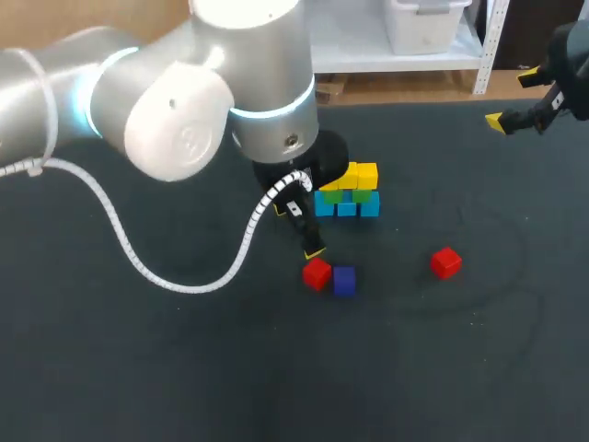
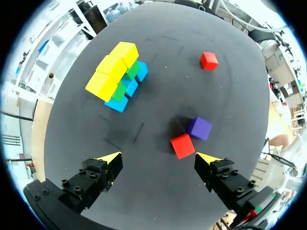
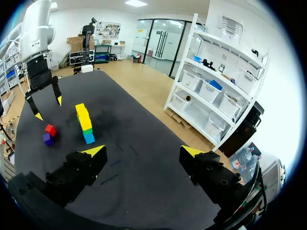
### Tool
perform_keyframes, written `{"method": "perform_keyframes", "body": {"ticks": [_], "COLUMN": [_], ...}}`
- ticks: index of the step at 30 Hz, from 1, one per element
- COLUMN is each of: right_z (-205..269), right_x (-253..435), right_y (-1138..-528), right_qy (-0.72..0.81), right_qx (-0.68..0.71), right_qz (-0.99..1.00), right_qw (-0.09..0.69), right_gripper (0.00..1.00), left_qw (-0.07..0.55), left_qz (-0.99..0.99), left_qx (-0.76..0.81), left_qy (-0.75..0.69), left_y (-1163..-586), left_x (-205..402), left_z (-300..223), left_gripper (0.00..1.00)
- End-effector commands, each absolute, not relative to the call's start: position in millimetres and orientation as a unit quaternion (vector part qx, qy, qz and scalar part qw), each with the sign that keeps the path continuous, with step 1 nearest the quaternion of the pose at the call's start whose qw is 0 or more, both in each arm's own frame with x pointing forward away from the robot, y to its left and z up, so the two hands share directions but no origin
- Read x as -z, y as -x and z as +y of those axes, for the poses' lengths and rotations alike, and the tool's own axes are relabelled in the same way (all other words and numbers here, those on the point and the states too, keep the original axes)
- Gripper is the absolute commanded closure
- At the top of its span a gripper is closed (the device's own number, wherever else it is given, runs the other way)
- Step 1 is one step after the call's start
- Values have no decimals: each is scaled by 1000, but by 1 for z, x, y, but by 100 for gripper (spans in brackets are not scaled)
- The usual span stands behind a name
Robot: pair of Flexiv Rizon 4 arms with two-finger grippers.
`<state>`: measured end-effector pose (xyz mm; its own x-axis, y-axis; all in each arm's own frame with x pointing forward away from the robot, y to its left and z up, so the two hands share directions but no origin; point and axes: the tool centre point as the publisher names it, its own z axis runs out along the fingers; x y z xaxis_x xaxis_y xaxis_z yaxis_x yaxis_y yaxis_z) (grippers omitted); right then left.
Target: Place the blue cubes, place green cubes on the blue cubes, place the yellow cubes on the green cubes, then place the red cubes on the yellow cubes, and place purple cube on the red cubes.
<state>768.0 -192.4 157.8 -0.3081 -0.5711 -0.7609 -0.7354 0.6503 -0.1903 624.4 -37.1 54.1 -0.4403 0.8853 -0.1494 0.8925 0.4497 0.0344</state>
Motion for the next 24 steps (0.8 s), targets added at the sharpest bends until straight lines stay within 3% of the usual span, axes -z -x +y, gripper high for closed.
{"method": "perform_keyframes", "body": {"ticks": [1, 24], "right_z": [-192, -192], "right_x": [-158, -158], "right_y": [-767, -767], "right_qy": [406, 406], "right_qx": [-96, -96], "right_qz": [803, 803], "right_qw": [425, 425], "right_gripper": [0, 0], "left_qw": [88, 46], "left_qz": [847, 878], "left_qx": [34, 39], "left_qy": [-522, -475], "left_y": [-624, -607], "left_x": [-48, -13], "left_z": [-38, -52], "left_gripper": [0, 0]}}
